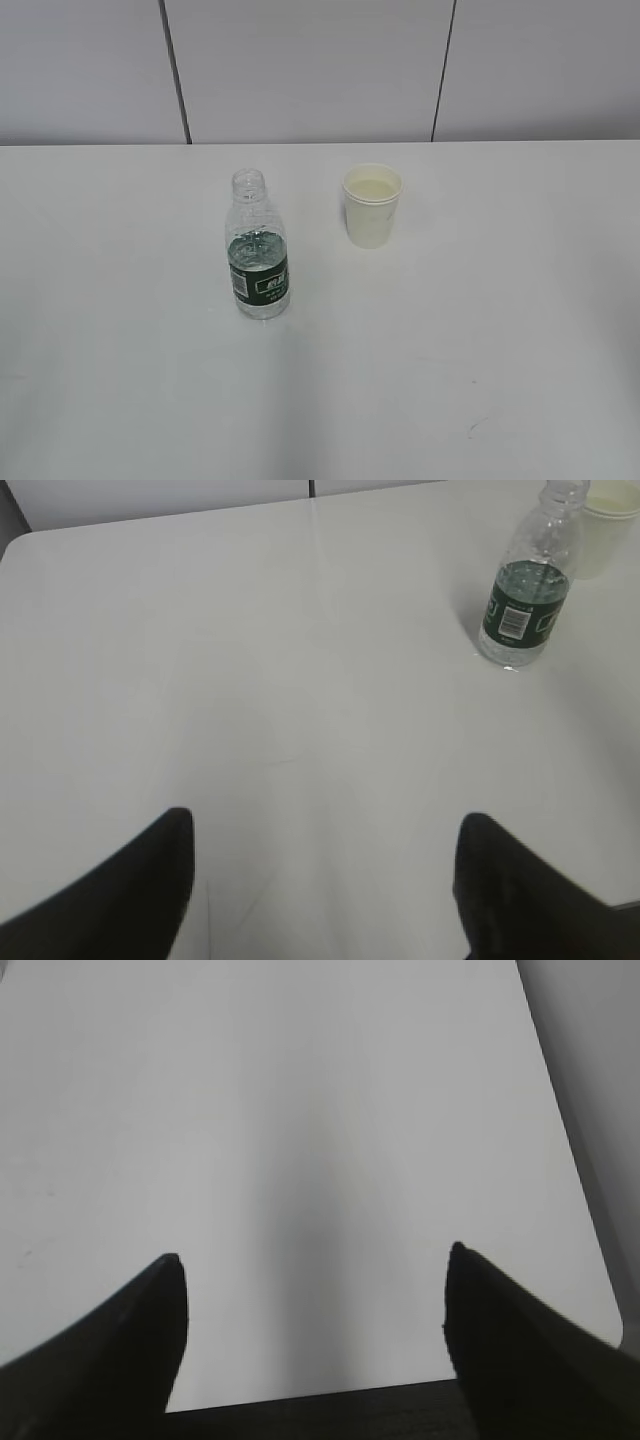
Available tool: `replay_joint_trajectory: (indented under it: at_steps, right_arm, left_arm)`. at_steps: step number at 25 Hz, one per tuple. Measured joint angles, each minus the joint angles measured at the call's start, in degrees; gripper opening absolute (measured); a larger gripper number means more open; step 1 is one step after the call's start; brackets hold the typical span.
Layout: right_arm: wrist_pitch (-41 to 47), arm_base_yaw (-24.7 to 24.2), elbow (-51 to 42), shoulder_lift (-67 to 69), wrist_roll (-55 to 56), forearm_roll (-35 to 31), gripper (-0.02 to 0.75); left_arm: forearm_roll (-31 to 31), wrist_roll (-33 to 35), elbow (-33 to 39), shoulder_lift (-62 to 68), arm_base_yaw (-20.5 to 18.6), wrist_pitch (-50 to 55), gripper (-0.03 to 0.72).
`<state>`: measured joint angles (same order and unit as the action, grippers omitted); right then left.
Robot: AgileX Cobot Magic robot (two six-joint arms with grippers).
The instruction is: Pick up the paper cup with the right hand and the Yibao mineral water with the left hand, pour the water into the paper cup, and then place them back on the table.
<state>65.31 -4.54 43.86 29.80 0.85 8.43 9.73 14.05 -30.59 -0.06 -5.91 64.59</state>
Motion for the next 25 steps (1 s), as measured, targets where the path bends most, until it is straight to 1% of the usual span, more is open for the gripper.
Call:
replay_joint_trajectory:
  at_steps: [7, 10, 17, 25]
  right_arm:
    - [0.1, 0.0, -10.2, -12.5, 0.0, -0.3, 0.591]
    - [-0.4, 0.0, -13.8, -16.9, -0.4, -2.0, 0.591]
    - [-0.4, 0.0, -14.6, -23.2, -0.8, -3.2, 0.588]
    - [-0.2, 0.0, -15.3, -28.9, -4.6, -6.4, 0.587]
  left_arm:
    - [0.0, 0.0, 0.0, 0.0, 0.0, 0.0, 0.499]
    - [0.0, 0.0, 0.0, 0.0, 0.0, 0.0, 0.499]
    - [0.1, 0.0, 0.0, 0.0, 0.0, 0.0, 0.499]
    - [0.2, 0.0, 0.0, 0.0, 0.0, 0.0, 0.499]
